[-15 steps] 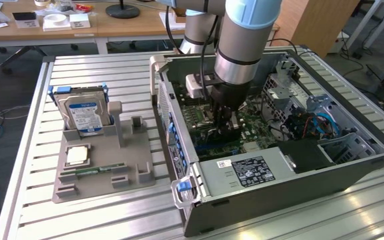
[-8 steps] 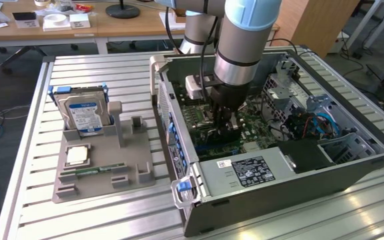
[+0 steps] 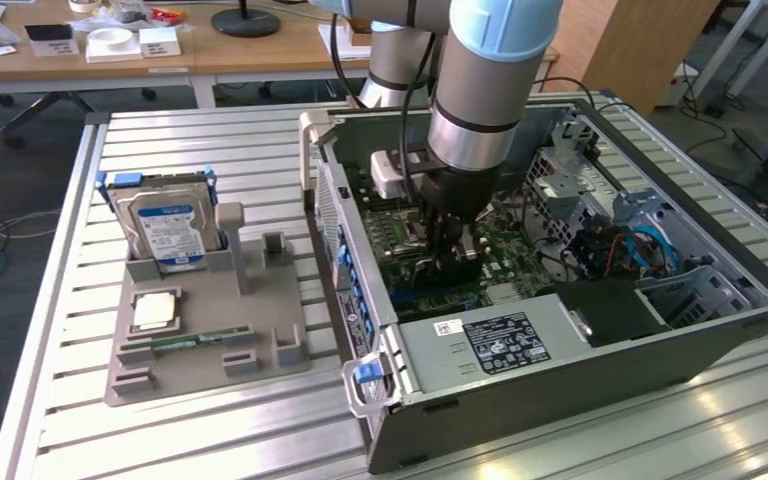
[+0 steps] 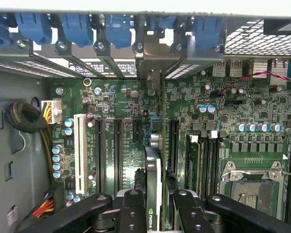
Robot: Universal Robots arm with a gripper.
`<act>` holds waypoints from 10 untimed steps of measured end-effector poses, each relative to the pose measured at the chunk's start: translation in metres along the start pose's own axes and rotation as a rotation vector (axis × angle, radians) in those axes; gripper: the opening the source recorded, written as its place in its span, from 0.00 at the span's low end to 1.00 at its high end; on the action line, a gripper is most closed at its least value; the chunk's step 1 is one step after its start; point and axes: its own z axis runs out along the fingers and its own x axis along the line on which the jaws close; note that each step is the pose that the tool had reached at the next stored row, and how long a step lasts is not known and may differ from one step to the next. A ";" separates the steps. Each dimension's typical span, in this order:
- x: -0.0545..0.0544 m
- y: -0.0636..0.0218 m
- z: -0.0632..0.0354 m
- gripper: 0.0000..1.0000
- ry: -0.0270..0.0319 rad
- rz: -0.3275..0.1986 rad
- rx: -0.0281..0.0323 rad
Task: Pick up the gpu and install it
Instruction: 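Insert the gpu into the slot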
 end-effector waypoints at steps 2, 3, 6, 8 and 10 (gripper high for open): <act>0.000 0.0001 0.0009 0.26 0.0000 0.000 0.0001; 0.000 0.0001 0.0009 0.26 -0.0001 0.000 0.0001; 0.000 0.0002 0.0011 0.26 -0.0003 0.000 0.0001; 0.000 0.0002 0.0011 0.26 -0.0003 0.000 0.0002; 0.000 0.0009 0.0012 0.26 -0.0004 0.000 0.0005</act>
